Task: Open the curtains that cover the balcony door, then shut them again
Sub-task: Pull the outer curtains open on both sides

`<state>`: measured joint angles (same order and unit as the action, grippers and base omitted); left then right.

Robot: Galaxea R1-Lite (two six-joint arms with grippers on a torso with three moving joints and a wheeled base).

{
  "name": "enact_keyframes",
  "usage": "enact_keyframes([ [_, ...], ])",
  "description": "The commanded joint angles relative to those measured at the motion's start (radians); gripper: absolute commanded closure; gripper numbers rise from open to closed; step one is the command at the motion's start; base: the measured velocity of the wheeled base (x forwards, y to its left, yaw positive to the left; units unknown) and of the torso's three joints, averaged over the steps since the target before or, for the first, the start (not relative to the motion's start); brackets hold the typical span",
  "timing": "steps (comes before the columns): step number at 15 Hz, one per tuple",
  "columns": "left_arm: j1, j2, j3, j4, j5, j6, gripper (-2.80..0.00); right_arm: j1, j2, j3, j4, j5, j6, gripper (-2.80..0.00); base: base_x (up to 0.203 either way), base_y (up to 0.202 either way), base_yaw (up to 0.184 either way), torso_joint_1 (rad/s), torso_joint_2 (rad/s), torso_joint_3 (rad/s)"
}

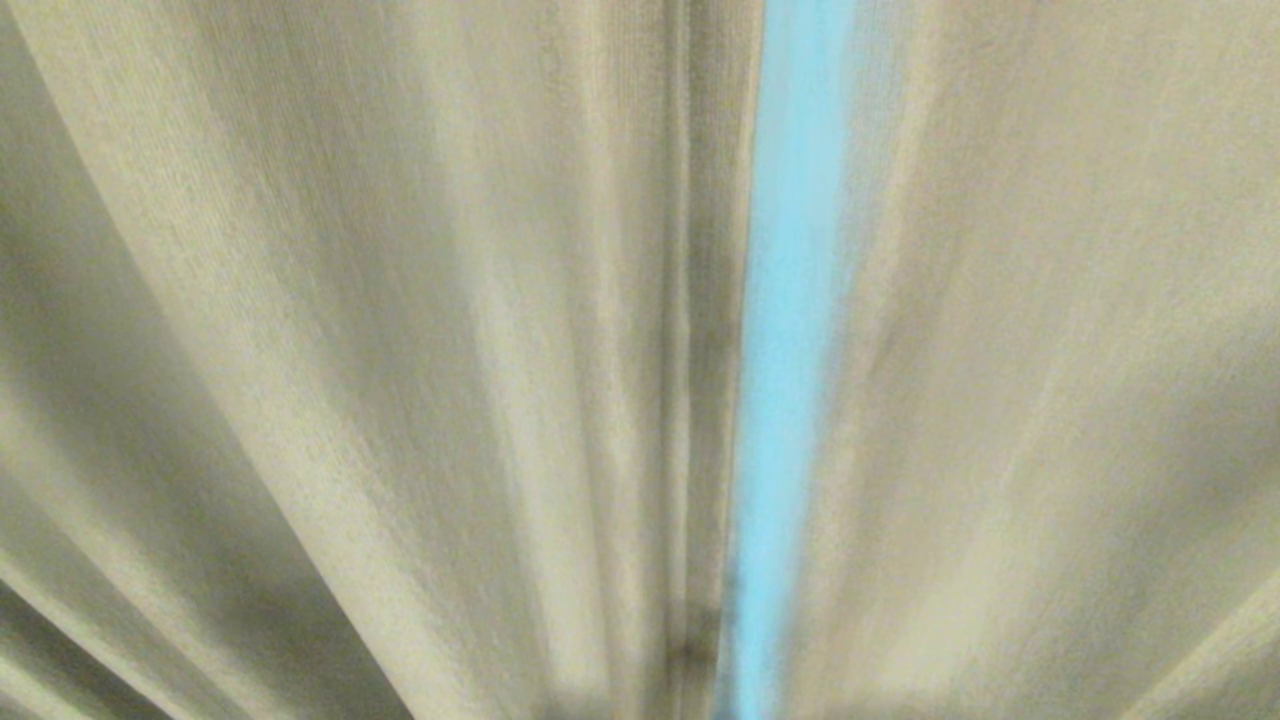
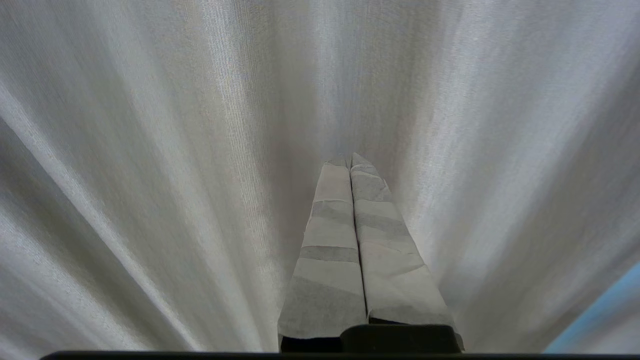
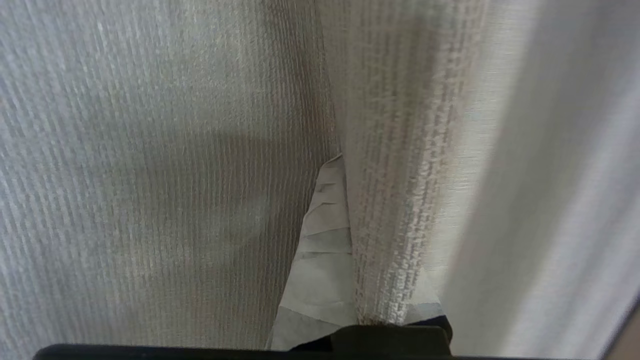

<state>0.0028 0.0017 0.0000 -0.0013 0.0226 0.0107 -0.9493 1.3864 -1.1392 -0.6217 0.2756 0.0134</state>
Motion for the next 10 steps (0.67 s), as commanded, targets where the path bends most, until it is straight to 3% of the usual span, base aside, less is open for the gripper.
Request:
enact_keyframes([
  [1,0.0,0.0,0.0,0.0,0.0,0.0,0.0,-0.05,0.055,-0.02,-0.001,0.015,0.007,0.0,0.0,0.0,0.0,0.0,0.0,0.0],
  [10,0.0,0.0,0.0,0.0,0.0,0.0,0.0,-0.144,0.113,-0.023,-0.039,0.036,0.011,0.0,0.0,0.0,0.0,0.0,0.0,0.0],
])
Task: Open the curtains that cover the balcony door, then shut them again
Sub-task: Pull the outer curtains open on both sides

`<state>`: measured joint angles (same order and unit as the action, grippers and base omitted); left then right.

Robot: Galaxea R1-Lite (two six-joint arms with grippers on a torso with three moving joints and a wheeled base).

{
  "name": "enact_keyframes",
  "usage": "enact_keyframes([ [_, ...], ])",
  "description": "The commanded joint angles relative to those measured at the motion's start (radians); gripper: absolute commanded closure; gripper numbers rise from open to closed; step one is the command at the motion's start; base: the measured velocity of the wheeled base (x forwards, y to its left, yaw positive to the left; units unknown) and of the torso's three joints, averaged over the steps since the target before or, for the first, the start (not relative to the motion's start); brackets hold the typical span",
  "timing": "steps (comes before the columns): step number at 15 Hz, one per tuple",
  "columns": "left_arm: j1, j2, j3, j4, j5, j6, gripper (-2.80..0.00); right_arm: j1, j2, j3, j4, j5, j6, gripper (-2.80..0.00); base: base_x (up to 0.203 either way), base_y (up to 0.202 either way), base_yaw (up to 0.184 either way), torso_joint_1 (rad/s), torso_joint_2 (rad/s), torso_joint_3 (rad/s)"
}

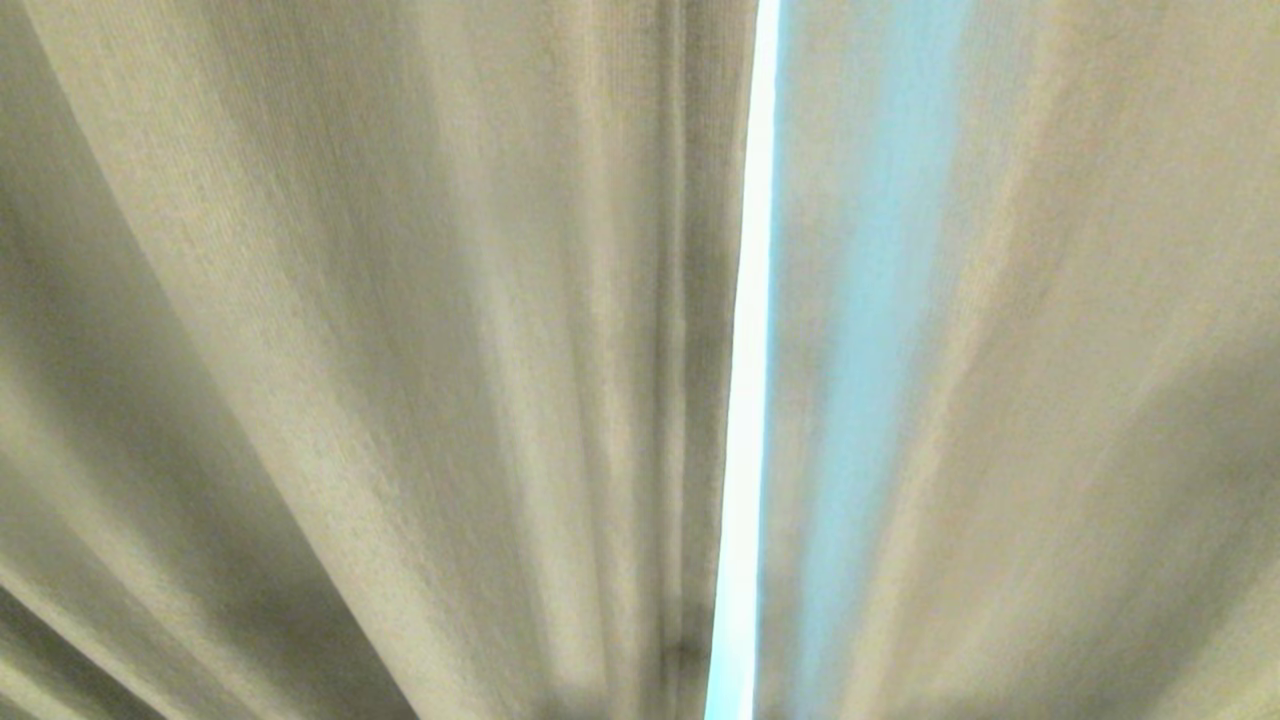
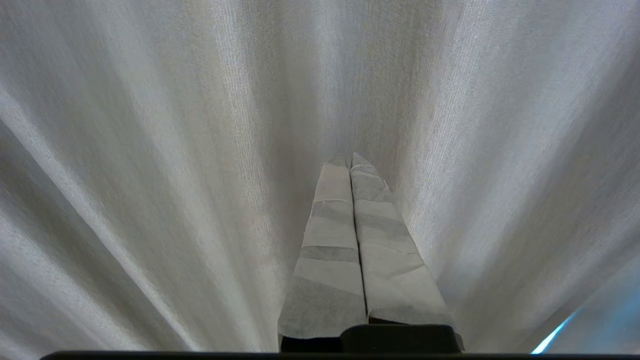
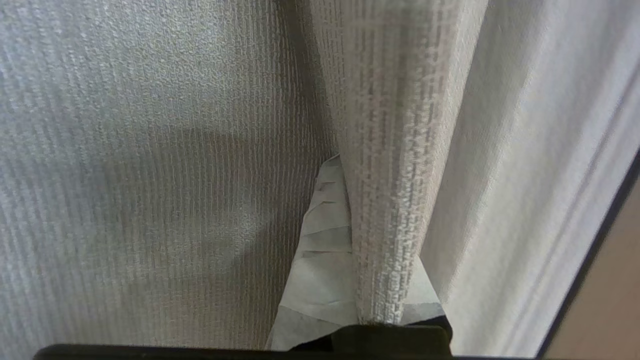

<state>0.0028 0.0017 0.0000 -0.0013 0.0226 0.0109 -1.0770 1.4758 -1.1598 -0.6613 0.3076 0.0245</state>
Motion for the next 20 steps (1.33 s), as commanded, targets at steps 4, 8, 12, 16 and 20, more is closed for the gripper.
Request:
enact_keyframes([
  [4,0.0,0.0,0.0,0.0,0.0,0.0,0.0,-0.052,0.054,-0.003,-0.029,0.013,0.002,0.0,0.0,0.0,0.0,0.0,0.0,0.0],
  [8,0.0,0.0,0.0,0.0,0.0,0.0,0.0,-0.081,0.066,-0.001,-0.037,0.059,0.0,0.0,0.0,0.0,0.0,0.0,0.0,0.0],
  [12,0.0,0.0,0.0,0.0,0.0,0.0,0.0,-0.08,0.054,0.005,-0.034,0.063,0.002,0.0,0.0,0.0,0.0,0.0,0.0,0.0],
  [16,0.0,0.0,0.0,0.0,0.0,0.0,0.0,-0.074,0.004,0.042,-0.032,0.124,0.001,0.0,0.0,0.0,0.0,0.0,0.0,0.0],
  [20,0.0,0.0,0.0,0.0,0.0,0.0,0.0,-0.028,-0.082,0.117,-0.025,0.167,0.003,0.0,0.0,0.0,0.0,0.0,0.0,0.0],
])
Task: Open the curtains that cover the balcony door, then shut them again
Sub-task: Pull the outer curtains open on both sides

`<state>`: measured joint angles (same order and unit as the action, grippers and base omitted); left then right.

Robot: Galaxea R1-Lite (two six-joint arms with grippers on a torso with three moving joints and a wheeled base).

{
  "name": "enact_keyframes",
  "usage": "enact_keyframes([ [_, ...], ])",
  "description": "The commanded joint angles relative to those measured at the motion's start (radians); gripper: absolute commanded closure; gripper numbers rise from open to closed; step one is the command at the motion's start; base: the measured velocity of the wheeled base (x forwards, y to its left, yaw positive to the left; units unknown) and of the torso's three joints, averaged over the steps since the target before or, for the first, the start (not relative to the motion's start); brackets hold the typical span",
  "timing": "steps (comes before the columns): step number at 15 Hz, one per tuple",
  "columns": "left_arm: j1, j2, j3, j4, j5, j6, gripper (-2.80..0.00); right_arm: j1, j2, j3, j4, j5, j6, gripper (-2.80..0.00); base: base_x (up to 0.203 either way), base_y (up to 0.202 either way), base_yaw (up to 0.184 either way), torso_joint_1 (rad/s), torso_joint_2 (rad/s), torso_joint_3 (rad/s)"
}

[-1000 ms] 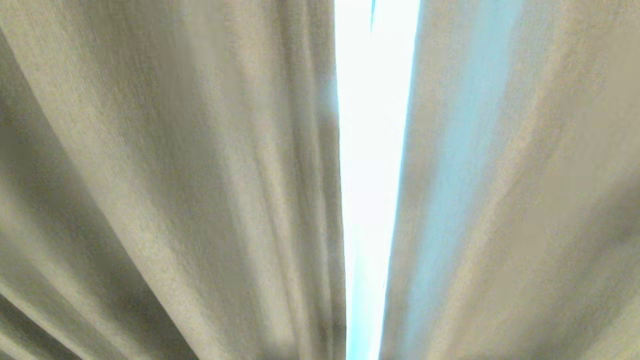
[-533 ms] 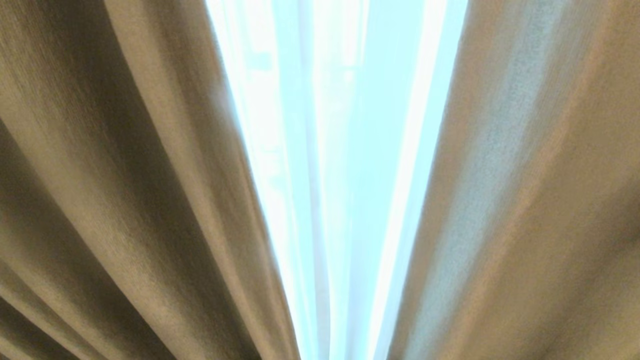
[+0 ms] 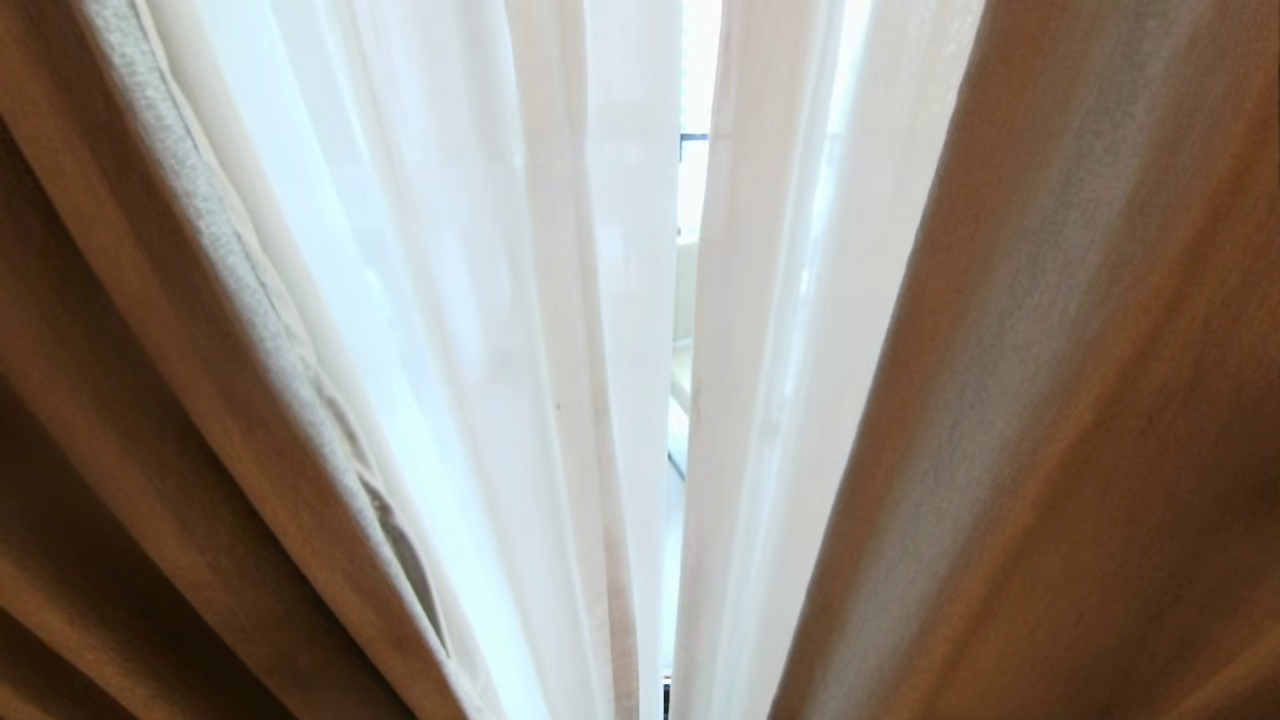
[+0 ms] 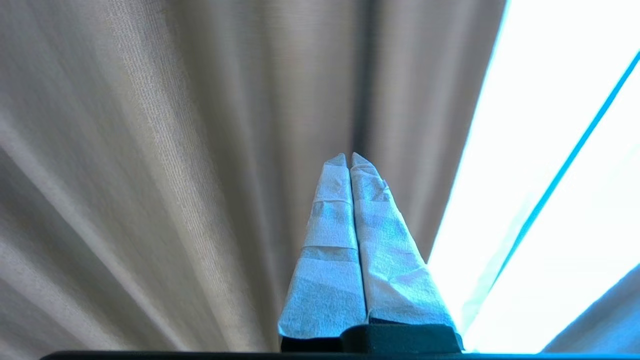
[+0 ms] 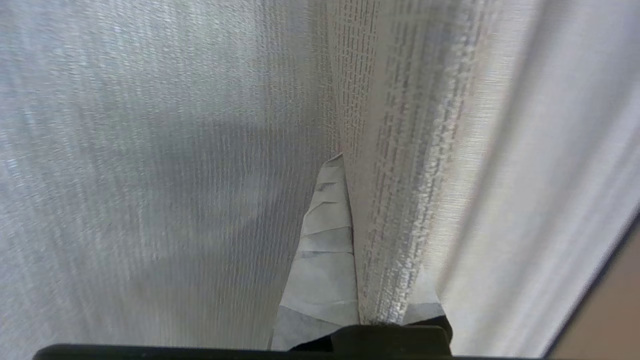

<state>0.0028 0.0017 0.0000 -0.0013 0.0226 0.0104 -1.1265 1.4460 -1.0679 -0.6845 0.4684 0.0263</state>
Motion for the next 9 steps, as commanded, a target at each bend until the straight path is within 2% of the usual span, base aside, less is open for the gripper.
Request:
enact_keyframes([
  [1,0.0,0.0,0.0,0.0,0.0,0.0,0.0,0.04,-0.077,0.042,0.002,0.008,0.007,0.0,0.0,0.0,0.0,0.0,0.0,0.0],
  [9,0.0,0.0,0.0,0.0,0.0,0.0,0.0,0.233,-0.302,0.261,0.007,0.009,0.019,0.0,0.0,0.0,0.0,0.0,0.0,0.0],
])
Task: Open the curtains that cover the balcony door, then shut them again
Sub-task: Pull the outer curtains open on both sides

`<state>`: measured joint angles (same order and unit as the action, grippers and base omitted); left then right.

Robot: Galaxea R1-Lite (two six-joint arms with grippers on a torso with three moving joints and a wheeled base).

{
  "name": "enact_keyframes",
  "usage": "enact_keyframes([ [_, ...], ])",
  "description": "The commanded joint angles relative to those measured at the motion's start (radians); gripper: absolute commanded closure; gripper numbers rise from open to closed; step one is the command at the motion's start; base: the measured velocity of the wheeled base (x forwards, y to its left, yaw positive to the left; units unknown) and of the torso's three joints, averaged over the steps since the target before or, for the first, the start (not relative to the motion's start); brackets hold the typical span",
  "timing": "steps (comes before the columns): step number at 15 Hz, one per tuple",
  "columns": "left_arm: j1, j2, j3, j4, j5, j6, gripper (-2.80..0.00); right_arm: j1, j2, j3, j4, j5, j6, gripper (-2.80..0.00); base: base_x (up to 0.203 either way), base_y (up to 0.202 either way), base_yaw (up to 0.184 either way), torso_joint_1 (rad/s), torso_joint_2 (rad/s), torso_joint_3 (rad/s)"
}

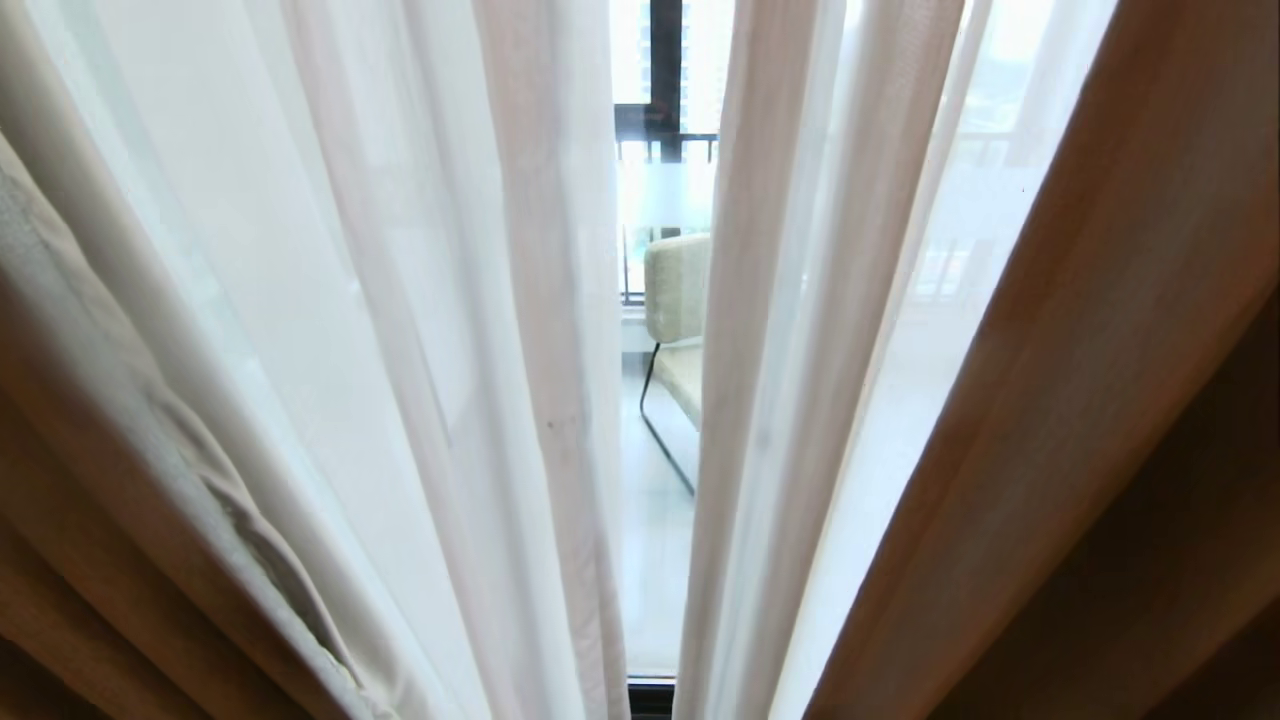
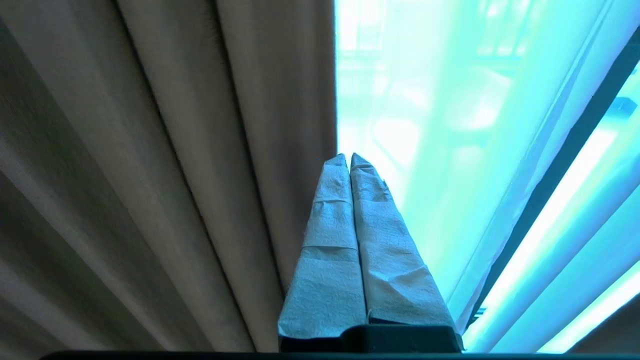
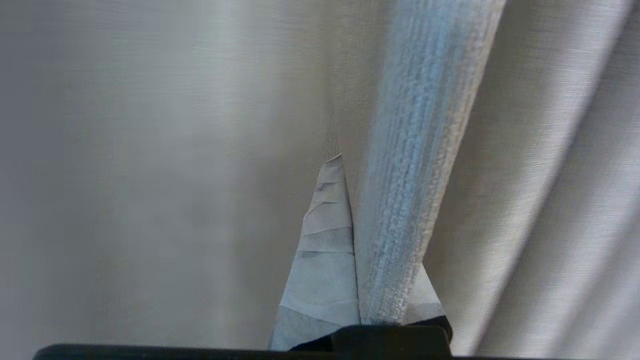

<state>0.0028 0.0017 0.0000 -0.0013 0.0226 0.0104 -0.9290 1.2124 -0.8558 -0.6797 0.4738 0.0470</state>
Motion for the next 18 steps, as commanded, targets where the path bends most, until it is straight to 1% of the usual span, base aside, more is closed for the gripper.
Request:
enact_keyframes([
  [1,0.0,0.0,0.0,0.0,0.0,0.0,0.0,0.053,-0.09,0.074,0.002,0.003,-0.003,0.0,0.0,0.0,0.0,0.0,0.0,0.0],
  [6,0.0,0.0,0.0,0.0,0.0,0.0,0.0,0.071,-0.112,0.098,0.002,0.003,-0.006,0.0,0.0,0.0,0.0,0.0,0.0,0.0],
  [7,0.0,0.0,0.0,0.0,0.0,0.0,0.0,0.071,-0.112,0.098,0.002,0.003,-0.006,-2.8,0.0,0.0,0.0,0.0,0.0,0.0],
  [14,0.0,0.0,0.0,0.0,0.0,0.0,0.0,0.068,-0.135,0.099,-0.009,-0.006,-0.021,-2.8,0.0,0.0,0.0,0.0,0.0,0.0],
  [18,0.0,0.0,0.0,0.0,0.0,0.0,0.0,0.04,-0.238,0.183,-0.01,-0.007,-0.052,-2.8,0.0,0.0,0.0,0.0,0.0,0.0],
])
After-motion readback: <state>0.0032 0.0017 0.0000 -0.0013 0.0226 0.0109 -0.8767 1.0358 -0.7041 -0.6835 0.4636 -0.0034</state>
